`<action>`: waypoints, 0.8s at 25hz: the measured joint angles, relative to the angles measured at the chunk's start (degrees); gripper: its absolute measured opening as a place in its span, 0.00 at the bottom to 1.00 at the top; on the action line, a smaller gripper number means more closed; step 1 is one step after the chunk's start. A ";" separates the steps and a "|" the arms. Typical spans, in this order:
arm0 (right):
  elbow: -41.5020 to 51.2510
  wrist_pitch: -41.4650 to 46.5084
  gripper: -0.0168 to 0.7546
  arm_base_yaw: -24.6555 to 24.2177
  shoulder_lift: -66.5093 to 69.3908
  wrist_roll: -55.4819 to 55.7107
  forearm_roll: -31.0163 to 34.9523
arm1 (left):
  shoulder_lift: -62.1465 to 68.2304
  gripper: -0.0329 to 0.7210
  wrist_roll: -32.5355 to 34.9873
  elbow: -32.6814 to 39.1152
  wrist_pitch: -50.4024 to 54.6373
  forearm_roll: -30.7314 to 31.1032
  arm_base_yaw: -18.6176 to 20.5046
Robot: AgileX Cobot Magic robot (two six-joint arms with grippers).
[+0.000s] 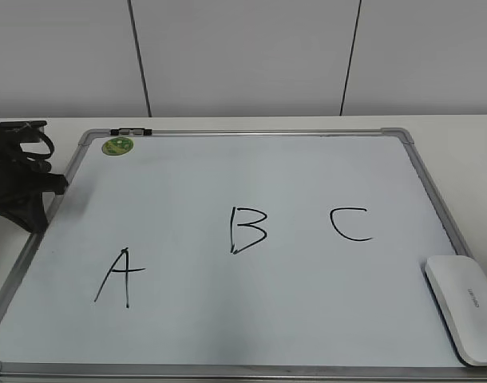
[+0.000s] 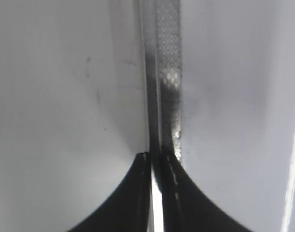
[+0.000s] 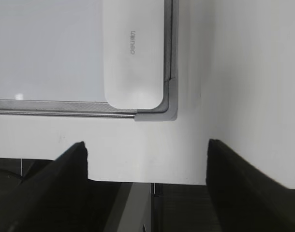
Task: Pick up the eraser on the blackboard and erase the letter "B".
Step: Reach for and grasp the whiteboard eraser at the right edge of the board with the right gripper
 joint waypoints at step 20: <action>-5.23 -7.03 0.78 12.60 14.78 8.24 -3.85 | 0.00 0.06 0.00 0.00 0.00 -0.13 0.00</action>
